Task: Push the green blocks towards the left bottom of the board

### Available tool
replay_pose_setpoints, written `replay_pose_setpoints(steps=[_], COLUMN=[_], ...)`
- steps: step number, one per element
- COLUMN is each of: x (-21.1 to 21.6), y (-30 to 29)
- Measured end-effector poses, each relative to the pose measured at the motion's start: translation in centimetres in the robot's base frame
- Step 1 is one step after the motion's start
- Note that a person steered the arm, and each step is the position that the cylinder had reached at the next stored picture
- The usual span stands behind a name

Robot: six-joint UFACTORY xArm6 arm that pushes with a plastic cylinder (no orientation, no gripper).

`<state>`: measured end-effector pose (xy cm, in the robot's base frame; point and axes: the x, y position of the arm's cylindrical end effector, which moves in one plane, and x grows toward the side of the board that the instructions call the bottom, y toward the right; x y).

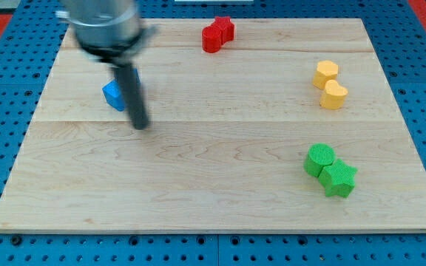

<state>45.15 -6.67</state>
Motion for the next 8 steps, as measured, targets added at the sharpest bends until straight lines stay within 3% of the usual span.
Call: replay_pose_setpoints(steps=[2,3,4,5,7,8], x=[0.7,3.3,11.3,10.7,4.2,2.7], y=[22.1,33.1,31.0,25.7,14.2,13.4])
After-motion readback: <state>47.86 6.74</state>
